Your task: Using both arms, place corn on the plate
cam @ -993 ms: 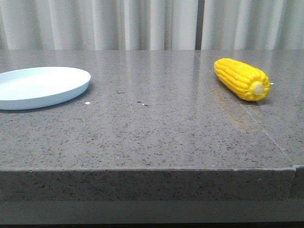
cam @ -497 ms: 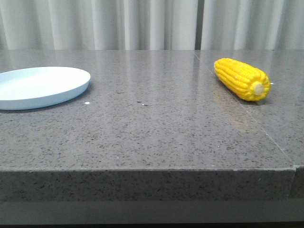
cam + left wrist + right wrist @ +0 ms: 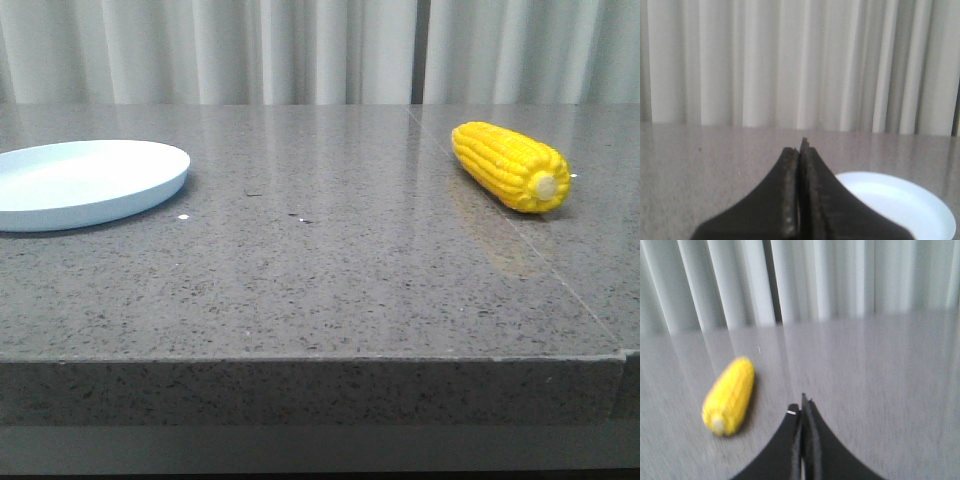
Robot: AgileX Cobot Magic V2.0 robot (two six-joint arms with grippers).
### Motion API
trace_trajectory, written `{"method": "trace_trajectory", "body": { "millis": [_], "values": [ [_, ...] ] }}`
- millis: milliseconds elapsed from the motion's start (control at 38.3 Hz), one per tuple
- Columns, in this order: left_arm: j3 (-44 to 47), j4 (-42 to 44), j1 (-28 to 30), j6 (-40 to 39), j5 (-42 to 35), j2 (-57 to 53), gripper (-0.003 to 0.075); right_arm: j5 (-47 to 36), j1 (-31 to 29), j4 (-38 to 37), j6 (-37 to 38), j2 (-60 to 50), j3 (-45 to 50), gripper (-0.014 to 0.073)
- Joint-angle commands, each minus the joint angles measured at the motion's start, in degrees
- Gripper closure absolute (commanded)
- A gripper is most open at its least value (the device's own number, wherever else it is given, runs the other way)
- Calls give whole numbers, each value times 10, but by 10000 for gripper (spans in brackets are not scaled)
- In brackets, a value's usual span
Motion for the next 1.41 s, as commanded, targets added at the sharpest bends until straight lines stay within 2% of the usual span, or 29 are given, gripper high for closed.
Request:
{"method": "trace_trajectory", "body": {
  "millis": [0, 157, 235, 418, 680, 758, 836, 967, 1045, 1098, 1385],
  "values": [
    [-87, 54, 1, -1, 16, 8, 741, -9, -4, 4, -5, 17, -79, 713],
    [-177, 80, 1, -1, 127, 80, 741, 38, -4, 4, -5, 103, -173, 713],
    [-203, 80, 1, -1, 158, 123, 741, 51, -4, 4, -5, 150, -207, 713],
    [-218, 79, 1, -1, 145, 191, 741, 54, -4, 4, -5, 229, -232, 713],
    [-218, 79, 1, -1, 135, 198, 727, 56, -4, 4, -5, 234, -231, 701],
    [-218, 79, 1, -1, 134, 198, 640, 56, -4, 4, -5, 234, -231, 627],
    [-218, 79, 1, -1, 134, 198, 483, 56, -4, 4, -5, 234, -231, 487],
    [-218, 79, 1, -1, 135, 198, 135, 57, -4, 4, -5, 234, -231, 125],
    [-218, 79, 1, -1, 135, 198, 36, 57, -4, 4, -5, 234, -231, -19],
    [-218, 79, 1, -1, 135, 198, 22, 57, -4, 4, -5, 234, -231, -10],
    [-218, 70, 1, -1, 106, 205, 90, 57, -4, 4, -5, 234, -231, 1]
  ]
}}
